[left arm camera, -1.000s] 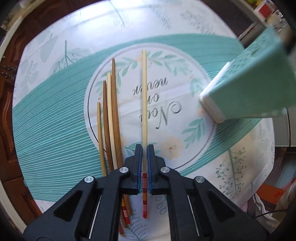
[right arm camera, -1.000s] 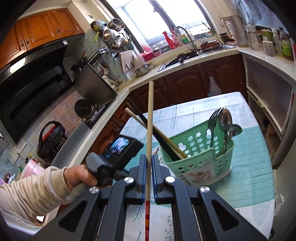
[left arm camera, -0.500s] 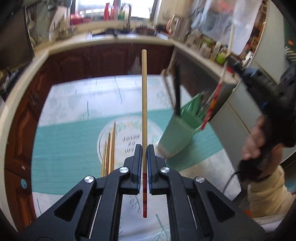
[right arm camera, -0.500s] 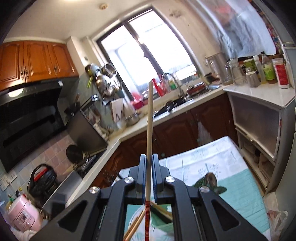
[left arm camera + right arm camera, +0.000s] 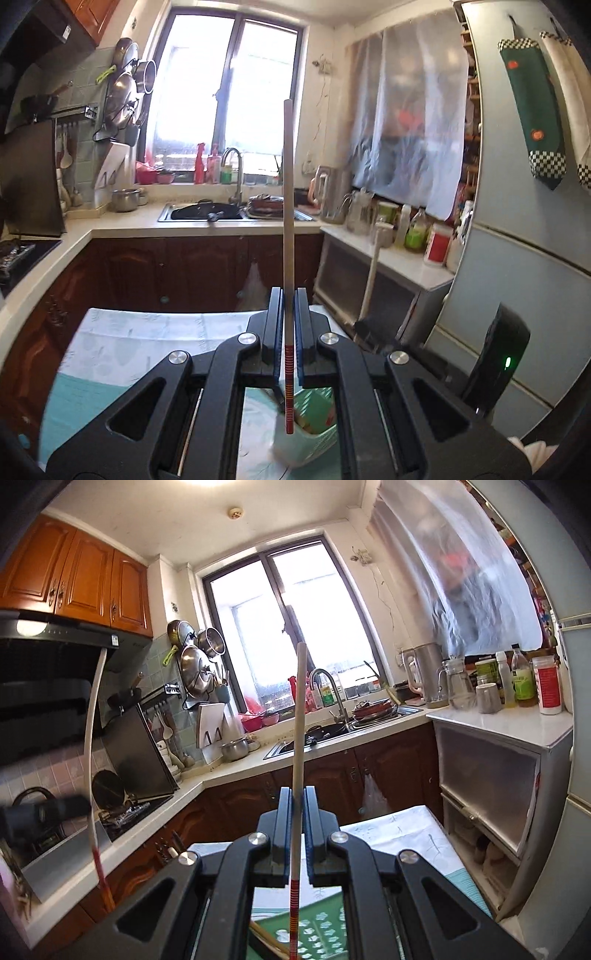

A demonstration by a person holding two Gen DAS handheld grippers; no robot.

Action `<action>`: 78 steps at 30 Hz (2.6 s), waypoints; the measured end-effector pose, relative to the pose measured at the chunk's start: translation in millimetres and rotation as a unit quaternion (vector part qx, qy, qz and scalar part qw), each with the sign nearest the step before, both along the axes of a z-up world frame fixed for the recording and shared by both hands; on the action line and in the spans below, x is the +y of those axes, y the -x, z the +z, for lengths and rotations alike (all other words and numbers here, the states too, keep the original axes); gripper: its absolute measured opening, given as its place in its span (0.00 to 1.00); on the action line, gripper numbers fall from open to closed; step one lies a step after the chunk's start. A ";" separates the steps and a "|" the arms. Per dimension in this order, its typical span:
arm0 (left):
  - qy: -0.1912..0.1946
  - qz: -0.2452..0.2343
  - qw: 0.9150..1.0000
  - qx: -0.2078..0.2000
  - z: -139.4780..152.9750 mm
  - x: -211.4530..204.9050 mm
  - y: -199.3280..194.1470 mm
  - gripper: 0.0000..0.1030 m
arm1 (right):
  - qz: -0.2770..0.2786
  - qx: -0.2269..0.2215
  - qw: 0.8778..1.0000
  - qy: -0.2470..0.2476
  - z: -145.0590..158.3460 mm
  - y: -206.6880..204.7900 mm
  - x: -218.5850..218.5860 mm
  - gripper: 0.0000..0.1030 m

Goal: Organize utensils
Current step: 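Lower both chopsticks into the green holder and open both tools, then move both tools back over the remaining chopsticks on the tablecloth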

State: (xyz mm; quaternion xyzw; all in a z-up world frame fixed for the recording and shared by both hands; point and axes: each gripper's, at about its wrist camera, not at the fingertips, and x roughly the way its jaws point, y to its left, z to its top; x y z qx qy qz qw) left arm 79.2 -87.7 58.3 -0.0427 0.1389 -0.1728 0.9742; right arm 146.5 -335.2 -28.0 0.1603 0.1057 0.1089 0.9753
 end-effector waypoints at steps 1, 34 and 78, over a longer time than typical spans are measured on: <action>0.007 -0.003 1.000 -0.009 -2.7 -3.9 -3.0 0.03 | 0.001 -0.001 1.000 0.006 -3.6 -0.7 -0.4 0.05; -0.048 -0.026 0.993 0.106 -180.3 -40.0 -61.6 0.05 | 0.083 0.007 0.995 0.062 -32.0 12.4 18.9 0.06; -0.059 0.172 0.917 0.354 -223.5 129.9 -32.5 0.42 | 0.198 0.186 0.962 -0.029 -31.2 -35.2 42.1 0.32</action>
